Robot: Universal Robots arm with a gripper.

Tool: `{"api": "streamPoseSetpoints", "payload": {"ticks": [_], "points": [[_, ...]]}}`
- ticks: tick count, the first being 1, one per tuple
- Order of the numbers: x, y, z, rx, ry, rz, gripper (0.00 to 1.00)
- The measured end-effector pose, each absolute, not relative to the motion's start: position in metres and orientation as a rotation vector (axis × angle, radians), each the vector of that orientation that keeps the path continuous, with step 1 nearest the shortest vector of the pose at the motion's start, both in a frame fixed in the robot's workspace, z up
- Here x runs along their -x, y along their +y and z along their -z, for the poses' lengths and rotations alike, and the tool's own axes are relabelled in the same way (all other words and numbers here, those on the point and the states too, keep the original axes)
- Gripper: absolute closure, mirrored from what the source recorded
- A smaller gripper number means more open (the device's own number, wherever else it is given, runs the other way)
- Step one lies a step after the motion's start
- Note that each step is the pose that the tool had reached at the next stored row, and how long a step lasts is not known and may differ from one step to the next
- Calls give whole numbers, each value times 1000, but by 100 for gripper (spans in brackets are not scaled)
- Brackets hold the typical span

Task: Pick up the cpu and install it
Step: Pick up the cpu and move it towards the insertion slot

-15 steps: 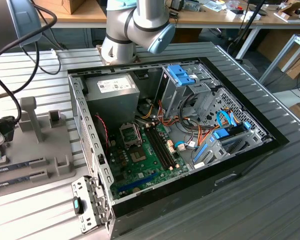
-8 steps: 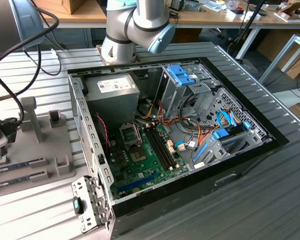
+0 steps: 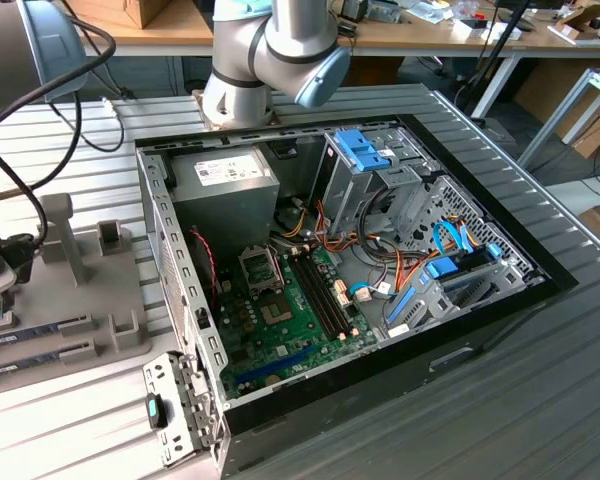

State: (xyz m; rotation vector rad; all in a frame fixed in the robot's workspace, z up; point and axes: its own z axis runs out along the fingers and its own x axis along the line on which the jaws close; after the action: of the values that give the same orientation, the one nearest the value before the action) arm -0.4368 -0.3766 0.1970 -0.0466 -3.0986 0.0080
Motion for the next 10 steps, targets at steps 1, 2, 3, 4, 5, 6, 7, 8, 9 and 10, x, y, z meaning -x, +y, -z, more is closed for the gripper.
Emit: {"api": "streamPoseSetpoints", "payload": {"ticks": [1, 2, 3, 4, 5, 6, 7, 8, 9, 10], "points": [[439, -376, -196, 47, -3099, -8, 44], [441, -376, -196, 47, -3099, -8, 44], [443, -376, -196, 46, -3099, -8, 44], [443, -376, -195, 41, -3099, -10, 44], [443, -376, -194, 34, -3099, -14, 44], [443, -376, -193, 27, -3099, -18, 44], [443, -376, -192, 18, -3099, -25, 44], [443, -376, -192, 13, -3099, -29, 44], [443, -376, -191, 10, -3099, -32, 44], [443, -376, -190, 6, -3099, -37, 44]]}}
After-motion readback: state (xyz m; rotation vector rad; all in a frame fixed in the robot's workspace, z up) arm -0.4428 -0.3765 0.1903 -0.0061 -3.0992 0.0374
